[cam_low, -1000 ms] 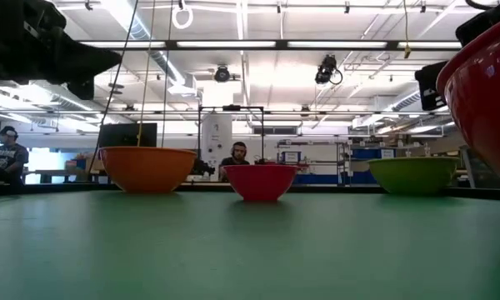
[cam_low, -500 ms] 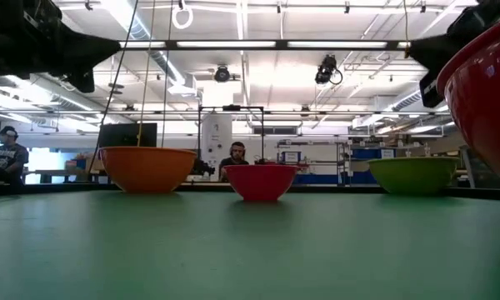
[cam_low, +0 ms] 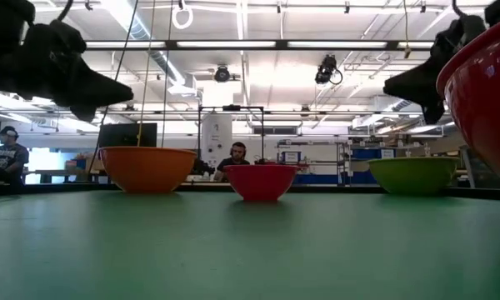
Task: Nest bowls inside each other
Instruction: Stack the orange bowl on top of the red bowl
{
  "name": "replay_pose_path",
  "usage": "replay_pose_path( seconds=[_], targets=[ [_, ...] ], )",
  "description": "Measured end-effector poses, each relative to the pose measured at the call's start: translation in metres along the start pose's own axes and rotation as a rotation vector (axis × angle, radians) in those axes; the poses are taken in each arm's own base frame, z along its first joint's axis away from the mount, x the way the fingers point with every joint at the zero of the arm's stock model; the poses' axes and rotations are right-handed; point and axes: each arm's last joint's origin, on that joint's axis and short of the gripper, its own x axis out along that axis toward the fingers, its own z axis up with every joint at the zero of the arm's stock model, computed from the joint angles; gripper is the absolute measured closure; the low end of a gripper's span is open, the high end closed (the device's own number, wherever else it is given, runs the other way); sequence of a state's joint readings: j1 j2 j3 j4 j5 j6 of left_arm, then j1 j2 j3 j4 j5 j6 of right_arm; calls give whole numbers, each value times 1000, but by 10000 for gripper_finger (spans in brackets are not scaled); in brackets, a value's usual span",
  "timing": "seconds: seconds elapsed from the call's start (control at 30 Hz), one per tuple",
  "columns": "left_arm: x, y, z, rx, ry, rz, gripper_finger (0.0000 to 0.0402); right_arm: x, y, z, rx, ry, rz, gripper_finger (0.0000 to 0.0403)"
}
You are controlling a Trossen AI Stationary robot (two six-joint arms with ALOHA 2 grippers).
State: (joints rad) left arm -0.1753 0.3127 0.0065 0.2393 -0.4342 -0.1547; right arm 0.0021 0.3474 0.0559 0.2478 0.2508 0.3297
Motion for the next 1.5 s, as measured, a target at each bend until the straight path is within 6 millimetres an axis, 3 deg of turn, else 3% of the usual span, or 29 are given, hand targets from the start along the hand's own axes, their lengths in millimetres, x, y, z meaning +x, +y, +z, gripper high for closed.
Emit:
replay_pose_path(
  seconds=[0.1, 0.23, 0.4, 0.53, 0.7, 0.87, 1.0, 1.27, 1.5],
  targets=[
    [5, -2, 1, 29, 24, 25, 268, 8, 9, 20, -48, -2, 1, 290],
    [11, -6, 18, 95, 18, 64, 225, 25, 23, 48, -125, 38, -16, 243],
    [20, -8, 40, 64, 19, 251, 201, 63, 37, 68, -148, 142, -99, 199],
    [29, -13, 51, 120, 113, 276, 194, 105, 45, 65, -246, 201, -110, 187],
    [38, -18, 56, 217, 197, 283, 193, 157, 53, 60, -453, 123, -94, 187],
    [43, -12, 46, 327, 297, 369, 193, 193, 57, 60, -383, 122, -156, 188],
    [47, 1, 39, 400, 391, 443, 193, 208, 62, 53, -333, 152, -148, 188],
    [55, 28, 29, 558, 572, 556, 193, 219, 64, 32, -334, 195, -140, 188],
    [62, 48, 15, 518, 713, 609, 193, 227, 59, 12, -301, 246, -156, 188]
  ],
)
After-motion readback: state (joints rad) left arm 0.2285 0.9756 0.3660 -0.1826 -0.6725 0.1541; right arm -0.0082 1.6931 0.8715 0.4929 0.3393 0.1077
